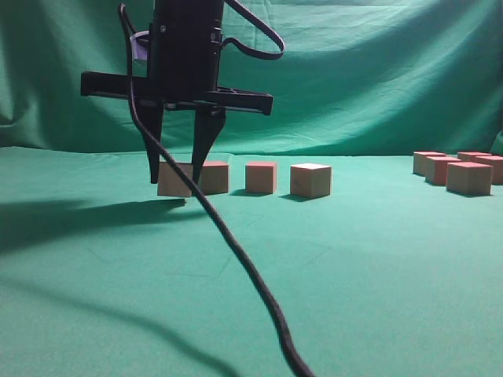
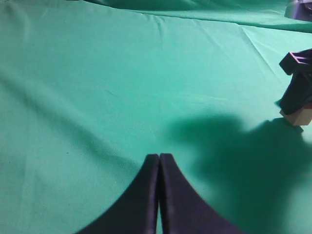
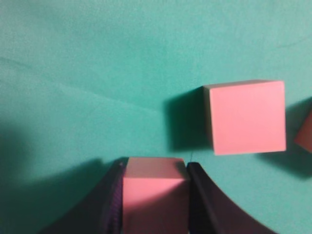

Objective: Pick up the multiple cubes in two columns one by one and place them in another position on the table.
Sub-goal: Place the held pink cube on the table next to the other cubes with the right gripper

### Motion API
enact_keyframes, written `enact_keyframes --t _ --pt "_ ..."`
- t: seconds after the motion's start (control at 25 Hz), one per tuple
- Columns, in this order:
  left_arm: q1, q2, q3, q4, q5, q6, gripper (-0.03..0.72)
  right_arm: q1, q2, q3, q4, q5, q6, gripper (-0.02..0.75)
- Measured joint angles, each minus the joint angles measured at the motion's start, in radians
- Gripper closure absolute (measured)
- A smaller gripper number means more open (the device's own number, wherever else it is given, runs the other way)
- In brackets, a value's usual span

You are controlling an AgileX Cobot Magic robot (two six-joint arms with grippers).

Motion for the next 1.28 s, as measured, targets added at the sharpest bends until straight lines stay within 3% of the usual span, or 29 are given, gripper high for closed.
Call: enact_keyframes --t 0.96,1.2,1.28 --pt "0.000 0.000 0.000 0.000 0.000 0.000 0.688 0.000 0.015 -0.006 0.007 -0.001 -0.056 0.470" --pt "0.000 0.000 0.000 0.000 0.000 0.000 0.688 0.000 0.033 -0.040 0.009 0.063 -0.079 0.181" --pt "0.000 0.000 0.000 0.000 0.000 0.000 0.688 0.000 0.033 -0.086 0.009 0.078 -0.079 0.160"
